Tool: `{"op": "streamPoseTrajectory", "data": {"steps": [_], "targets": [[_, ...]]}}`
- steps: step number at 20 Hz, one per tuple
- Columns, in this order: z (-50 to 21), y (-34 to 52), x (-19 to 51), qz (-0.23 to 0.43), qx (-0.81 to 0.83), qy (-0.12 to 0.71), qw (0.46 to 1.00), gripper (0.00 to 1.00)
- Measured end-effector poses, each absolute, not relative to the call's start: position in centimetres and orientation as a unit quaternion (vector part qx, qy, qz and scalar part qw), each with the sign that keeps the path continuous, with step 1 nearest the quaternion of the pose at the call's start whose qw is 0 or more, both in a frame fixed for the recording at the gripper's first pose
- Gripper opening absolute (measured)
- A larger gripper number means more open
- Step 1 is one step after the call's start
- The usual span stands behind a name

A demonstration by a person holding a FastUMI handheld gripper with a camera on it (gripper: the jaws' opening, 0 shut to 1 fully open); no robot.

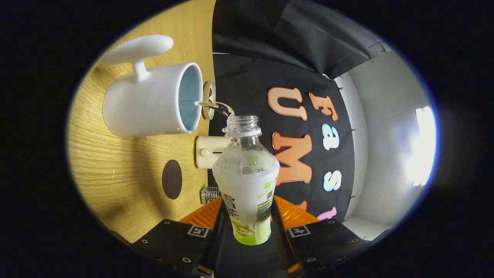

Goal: Take the bottle from table, then pour the juice into the cup, finally place the bottle on the coaster

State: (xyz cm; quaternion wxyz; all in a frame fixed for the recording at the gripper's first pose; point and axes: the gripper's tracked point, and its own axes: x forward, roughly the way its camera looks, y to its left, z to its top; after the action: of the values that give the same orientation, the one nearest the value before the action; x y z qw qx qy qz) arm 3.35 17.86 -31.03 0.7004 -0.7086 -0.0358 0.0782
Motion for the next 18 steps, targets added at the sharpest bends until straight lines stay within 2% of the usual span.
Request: {"op": "streamPoseTrajectory", "data": {"steps": [18], "targets": [[-30.1,17.6,4.4,0.071,-0.733,-0.059,0.674,0.59]]}}
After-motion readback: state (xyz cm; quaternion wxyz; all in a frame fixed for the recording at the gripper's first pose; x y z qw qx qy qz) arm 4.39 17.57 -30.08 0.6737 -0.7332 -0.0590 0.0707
